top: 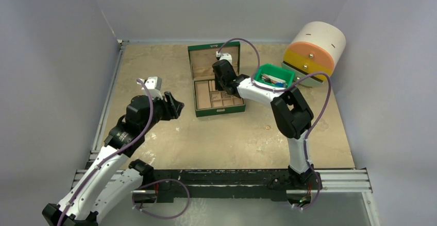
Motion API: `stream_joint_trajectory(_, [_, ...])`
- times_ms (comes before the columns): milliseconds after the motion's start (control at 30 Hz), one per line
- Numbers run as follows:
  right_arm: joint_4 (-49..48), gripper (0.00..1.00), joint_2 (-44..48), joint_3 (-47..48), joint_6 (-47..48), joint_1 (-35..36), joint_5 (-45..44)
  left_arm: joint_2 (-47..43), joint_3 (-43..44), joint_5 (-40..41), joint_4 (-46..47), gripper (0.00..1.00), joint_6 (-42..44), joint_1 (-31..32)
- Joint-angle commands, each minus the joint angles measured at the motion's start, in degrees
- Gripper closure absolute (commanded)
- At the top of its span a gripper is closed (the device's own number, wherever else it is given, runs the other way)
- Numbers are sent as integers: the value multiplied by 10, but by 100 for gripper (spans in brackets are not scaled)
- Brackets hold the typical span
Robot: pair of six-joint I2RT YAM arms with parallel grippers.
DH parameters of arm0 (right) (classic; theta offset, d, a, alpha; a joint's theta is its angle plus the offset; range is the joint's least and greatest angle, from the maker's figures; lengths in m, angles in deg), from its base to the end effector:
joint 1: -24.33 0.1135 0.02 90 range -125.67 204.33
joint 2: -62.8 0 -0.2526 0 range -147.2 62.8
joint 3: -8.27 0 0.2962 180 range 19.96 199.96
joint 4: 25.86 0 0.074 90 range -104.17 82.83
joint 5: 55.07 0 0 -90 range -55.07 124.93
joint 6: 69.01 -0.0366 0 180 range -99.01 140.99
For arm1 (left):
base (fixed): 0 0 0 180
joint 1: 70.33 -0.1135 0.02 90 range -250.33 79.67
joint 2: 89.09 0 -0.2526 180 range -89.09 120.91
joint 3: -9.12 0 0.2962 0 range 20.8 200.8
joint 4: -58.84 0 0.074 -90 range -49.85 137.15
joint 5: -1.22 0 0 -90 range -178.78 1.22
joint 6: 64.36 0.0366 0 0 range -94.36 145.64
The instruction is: Organize the mixed jewelry
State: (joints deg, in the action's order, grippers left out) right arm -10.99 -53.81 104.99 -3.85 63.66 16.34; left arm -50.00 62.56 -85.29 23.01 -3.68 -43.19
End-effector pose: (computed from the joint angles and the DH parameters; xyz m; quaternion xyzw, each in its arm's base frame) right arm 0.3949 0.3085 0.1766 -0.0360 0.8769 0.1218 0.4637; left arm 0.1912 -0.0955 0.3057 -0.0329 0.8256 -0.2440 0.5077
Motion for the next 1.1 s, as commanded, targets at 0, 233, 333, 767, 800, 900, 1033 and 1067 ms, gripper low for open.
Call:
stream_joint_trajectory(0, [30, 100, -16, 16, -16, -4, -6, -2, 10, 6, 15, 48, 11, 3])
stream_joint_trajectory(233, [31, 84, 11, 14, -17, -6, -7, 2, 10, 4, 16, 48, 11, 3])
stream_joint_trajectory(333, [31, 74, 26, 13, -18, -6, -4, 4, 10, 3, 16, 48, 11, 3])
stream_joint_trajectory(767, [65, 58, 142, -28, -49, -6, 22, 4, 10, 4, 16, 48, 11, 3])
stream_joint_trajectory(800, [72, 58, 153, -34, -53, -6, 18, 4, 10, 5, 16, 48, 11, 3])
stream_joint_trajectory(900, [94, 58, 189, -55, -65, -6, 2, 4, 11, 3, 17, 48, 11, 3])
stream_joint_trajectory(1033, [120, 57, 234, -85, -76, -5, -3, 5, 11, 2, 15, 48, 11, 3])
stream_joint_trajectory(1067, [125, 57, 244, -94, -78, -5, -5, 4, 11, 2, 15, 48, 11, 3])
